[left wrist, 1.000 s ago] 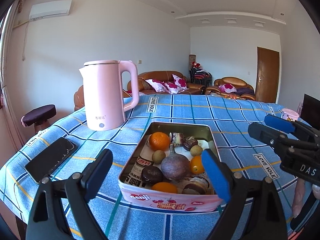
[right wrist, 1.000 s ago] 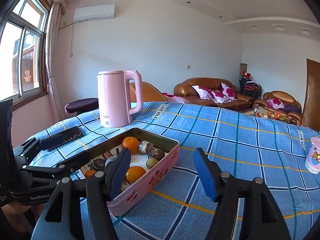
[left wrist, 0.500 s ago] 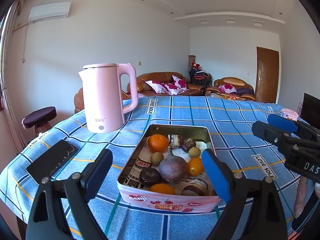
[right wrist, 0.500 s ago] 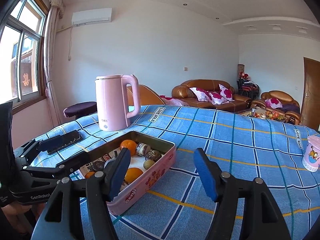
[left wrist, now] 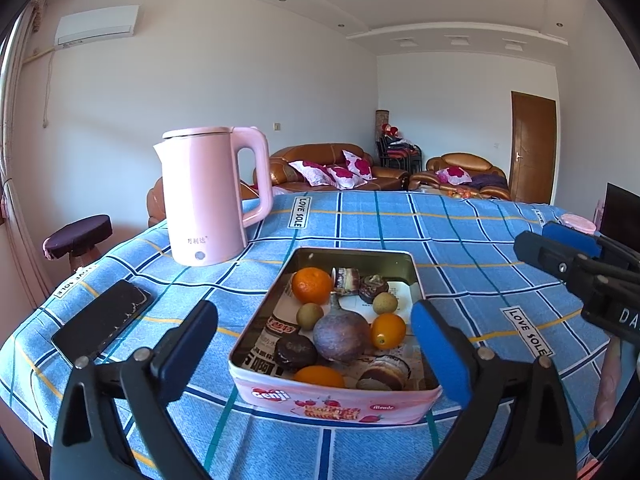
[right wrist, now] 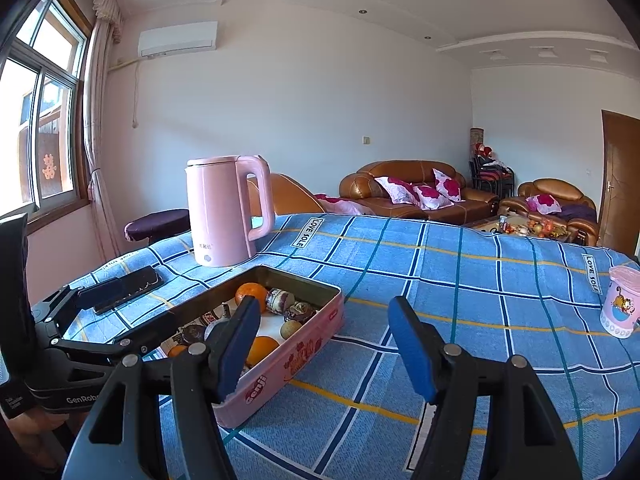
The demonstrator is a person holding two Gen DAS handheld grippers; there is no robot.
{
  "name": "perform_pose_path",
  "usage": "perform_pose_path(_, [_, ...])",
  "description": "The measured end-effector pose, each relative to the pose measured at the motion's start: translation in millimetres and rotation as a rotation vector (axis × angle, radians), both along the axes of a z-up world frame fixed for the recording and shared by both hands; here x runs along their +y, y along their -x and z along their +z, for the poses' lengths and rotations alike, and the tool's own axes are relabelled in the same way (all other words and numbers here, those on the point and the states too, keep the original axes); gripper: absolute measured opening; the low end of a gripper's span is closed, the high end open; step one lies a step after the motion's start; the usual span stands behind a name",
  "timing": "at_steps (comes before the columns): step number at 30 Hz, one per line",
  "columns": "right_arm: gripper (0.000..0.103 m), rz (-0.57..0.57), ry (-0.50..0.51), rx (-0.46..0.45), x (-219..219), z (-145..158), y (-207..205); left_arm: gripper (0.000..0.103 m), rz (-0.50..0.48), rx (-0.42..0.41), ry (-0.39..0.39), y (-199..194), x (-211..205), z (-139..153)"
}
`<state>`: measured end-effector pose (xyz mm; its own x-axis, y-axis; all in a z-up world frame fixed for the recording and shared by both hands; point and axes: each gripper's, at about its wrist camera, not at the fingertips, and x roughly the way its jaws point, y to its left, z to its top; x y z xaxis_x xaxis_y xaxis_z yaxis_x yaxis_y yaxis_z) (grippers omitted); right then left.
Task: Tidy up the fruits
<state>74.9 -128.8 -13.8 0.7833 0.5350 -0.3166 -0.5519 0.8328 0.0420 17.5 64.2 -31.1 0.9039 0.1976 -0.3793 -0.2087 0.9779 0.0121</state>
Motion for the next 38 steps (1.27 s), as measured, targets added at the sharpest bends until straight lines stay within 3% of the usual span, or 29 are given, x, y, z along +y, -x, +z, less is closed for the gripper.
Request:
perform_pose_path(13, [0.069, -0.028, -0.029, -0.007, -16, 5, 2, 0.103, -0.005, -0.048, 0.003, 9, -3, 12])
perform_pose_path(30, [0.07, -0.033, -0.027, -0.004, -22, 4, 4, 0.103, 0.033, -0.032, 0.03, 4, 2, 12])
perform_pose_path(38, [0.07, -0.05, -0.005, 0.007, -27, 1, -2, 0.103, 0.027, -0.031, 0.002, 4, -2, 10])
